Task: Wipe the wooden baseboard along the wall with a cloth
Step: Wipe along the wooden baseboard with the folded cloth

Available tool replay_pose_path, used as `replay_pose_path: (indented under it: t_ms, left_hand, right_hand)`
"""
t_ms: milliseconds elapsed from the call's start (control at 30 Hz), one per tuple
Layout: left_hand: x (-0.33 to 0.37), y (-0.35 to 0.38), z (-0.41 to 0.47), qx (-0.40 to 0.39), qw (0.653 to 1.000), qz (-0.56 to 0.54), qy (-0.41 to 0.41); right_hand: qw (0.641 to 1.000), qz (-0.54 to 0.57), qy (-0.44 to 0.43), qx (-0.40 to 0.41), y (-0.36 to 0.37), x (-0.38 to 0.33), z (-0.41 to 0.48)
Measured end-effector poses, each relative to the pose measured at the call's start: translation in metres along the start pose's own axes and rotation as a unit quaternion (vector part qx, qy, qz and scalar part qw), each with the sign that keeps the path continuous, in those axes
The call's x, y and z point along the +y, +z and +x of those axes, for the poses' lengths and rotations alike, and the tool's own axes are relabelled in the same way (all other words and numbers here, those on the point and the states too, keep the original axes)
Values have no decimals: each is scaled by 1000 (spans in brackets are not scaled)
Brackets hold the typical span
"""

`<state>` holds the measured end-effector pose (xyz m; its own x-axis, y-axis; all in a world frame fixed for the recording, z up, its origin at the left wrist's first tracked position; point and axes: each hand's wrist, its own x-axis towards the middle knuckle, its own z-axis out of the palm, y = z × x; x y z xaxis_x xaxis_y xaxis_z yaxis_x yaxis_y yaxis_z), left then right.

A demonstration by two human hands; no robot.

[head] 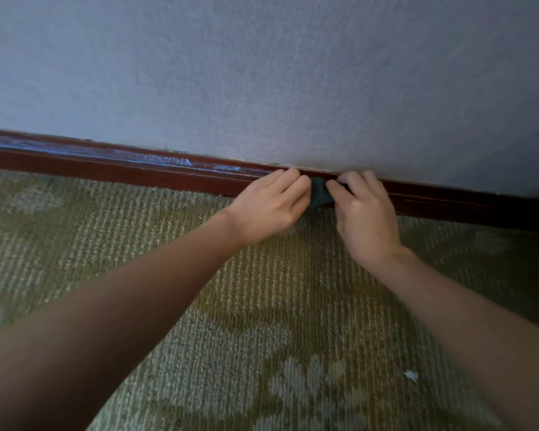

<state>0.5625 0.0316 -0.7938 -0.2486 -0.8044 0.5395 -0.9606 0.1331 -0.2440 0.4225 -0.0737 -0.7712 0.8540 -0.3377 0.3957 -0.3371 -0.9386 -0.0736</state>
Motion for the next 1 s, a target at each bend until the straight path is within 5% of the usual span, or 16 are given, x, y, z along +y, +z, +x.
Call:
replay_pose_path:
  t_ms: [367, 533, 1000]
  left_hand:
    - [4, -8, 1, -34, 996, -31, -76]
    - [-2, -8, -2, -22, 999, -28, -34]
    - [10, -3, 3, -23, 997, -48, -64]
  right_hand:
    - [995, -7, -99, -31, -2, 18, -1]
    - [1000, 15, 2, -7, 2, 0, -4]
    - [1000, 9, -21, -5, 0, 19, -12]
